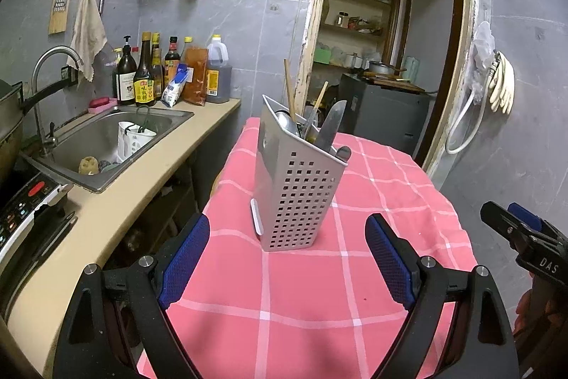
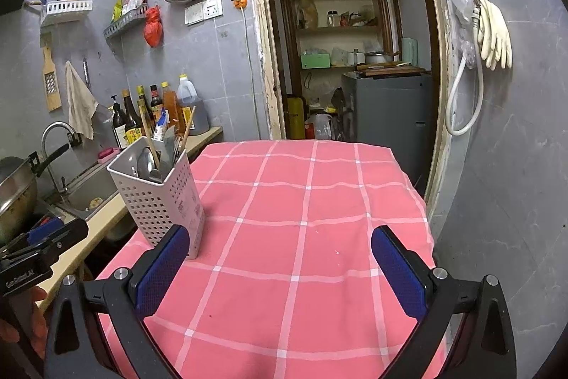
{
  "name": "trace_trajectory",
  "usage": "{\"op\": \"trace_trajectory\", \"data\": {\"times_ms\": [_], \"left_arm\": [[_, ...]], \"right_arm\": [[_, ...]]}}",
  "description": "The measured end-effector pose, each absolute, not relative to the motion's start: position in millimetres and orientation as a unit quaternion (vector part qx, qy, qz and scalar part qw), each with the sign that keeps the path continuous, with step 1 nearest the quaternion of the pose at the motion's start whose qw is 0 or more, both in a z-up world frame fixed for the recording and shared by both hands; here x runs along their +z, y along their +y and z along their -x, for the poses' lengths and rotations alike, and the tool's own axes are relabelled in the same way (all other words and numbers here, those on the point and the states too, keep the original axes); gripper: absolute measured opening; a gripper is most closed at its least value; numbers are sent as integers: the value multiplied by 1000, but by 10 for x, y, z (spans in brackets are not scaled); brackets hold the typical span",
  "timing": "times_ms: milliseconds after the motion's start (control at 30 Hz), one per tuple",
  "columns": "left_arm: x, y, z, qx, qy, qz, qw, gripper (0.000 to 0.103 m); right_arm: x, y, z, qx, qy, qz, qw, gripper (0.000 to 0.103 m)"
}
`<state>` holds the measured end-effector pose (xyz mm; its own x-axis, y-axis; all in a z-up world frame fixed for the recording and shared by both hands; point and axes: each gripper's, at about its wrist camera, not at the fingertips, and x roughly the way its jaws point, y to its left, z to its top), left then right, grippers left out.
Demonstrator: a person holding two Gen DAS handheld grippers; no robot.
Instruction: Organize utensils
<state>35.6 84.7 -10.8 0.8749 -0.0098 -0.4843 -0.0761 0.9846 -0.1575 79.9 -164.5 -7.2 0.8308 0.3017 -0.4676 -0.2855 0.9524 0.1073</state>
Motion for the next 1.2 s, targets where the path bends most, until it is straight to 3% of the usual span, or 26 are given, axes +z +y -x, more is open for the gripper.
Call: {"op": "trace_trajectory", "data": {"times_ms": [1200], "left_arm": [[-152,767,-425,15,250,80,965,86]], "right_arm": [[-160,-1718,-890,147,253,-18,956,103]]}}
